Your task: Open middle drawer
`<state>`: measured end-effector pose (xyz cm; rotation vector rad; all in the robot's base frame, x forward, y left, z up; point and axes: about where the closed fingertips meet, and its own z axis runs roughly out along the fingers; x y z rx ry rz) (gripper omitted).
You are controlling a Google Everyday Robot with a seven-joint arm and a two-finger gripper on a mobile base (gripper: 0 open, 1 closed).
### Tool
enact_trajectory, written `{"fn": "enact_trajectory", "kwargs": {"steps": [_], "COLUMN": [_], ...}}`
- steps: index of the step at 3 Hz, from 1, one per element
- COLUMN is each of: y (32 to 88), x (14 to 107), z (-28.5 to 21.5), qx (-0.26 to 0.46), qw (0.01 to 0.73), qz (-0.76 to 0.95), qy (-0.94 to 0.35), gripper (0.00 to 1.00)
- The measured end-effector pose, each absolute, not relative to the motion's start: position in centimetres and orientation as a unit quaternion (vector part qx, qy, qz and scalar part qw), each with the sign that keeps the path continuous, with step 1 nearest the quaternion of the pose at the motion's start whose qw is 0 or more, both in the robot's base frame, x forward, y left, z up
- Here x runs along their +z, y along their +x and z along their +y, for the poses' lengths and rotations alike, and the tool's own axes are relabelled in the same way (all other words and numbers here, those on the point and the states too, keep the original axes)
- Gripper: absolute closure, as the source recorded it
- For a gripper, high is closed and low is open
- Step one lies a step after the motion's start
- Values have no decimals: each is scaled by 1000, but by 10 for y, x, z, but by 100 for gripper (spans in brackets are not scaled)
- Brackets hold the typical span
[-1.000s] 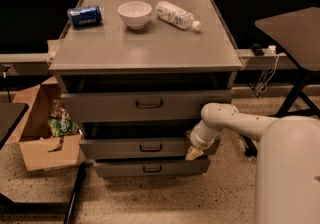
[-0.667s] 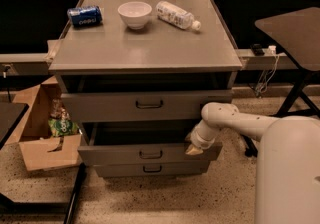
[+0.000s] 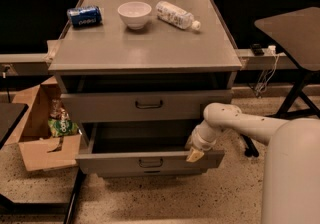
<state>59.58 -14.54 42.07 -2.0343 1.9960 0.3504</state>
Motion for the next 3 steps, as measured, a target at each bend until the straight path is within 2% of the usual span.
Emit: {"fn": "enact_trajectory", "kwargs": {"steps": [1,2,3], "y": [596,596,596], "x": [421,421,421], "z": [-145,-145,-145], "qx": [121,121,121], "qw": [135,135,135], "qz": [689,689,689], "qy": [-702,-702,-702], "gripper": [68,45,14]}}
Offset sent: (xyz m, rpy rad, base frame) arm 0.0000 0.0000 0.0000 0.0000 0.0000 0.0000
